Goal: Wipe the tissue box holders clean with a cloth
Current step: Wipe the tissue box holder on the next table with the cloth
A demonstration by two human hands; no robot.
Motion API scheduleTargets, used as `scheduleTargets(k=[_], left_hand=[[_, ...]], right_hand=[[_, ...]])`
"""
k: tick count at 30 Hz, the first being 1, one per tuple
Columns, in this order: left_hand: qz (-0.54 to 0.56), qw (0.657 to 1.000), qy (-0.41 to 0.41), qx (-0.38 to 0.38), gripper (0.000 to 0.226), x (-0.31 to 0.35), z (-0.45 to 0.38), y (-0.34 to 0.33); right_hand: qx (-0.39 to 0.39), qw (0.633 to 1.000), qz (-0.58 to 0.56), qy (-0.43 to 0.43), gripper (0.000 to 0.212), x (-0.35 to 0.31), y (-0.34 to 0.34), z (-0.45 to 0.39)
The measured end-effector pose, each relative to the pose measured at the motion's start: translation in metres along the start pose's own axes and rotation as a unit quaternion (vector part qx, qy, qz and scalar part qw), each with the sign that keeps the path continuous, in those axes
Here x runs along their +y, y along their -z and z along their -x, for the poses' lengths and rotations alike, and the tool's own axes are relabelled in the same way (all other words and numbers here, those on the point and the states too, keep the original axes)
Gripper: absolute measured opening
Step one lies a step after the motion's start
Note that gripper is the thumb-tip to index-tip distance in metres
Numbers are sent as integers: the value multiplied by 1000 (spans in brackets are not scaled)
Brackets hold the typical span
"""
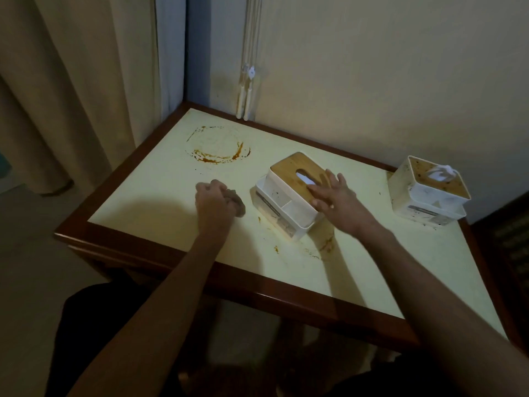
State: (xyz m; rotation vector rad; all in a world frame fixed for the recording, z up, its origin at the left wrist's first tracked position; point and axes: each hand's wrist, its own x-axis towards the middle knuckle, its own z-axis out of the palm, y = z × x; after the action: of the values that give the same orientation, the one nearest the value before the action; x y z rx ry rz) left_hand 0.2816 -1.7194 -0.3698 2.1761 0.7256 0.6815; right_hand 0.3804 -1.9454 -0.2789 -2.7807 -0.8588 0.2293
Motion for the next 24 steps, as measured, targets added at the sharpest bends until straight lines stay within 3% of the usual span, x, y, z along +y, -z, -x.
scheduleTargets(k=[3,6,10,15,19,24], left_hand=[[-64,996,-46,-35,52,16,-12,2],[-64,980,-35,-185,70,47,-17,14],[-24,956,-38,-291,58,52,-24,10],[111,953,0,-281,48,41,-22,10],[148,949,5,-279,58,36,-10,2],[244,934,49,-254,52,60,-10,1]], right_hand=[[52,998,-25,3,58,-11,-19,17],[97,994,-44,-28,79,-12,-37,28],[101,967,-193,-131,97,-9,-53,39],[62,952,-275,-119,119,-2,-62,41],[74,949,-279,-129,111,6,-55,42],[72,943,-306,-114,95,23,-18,42]])
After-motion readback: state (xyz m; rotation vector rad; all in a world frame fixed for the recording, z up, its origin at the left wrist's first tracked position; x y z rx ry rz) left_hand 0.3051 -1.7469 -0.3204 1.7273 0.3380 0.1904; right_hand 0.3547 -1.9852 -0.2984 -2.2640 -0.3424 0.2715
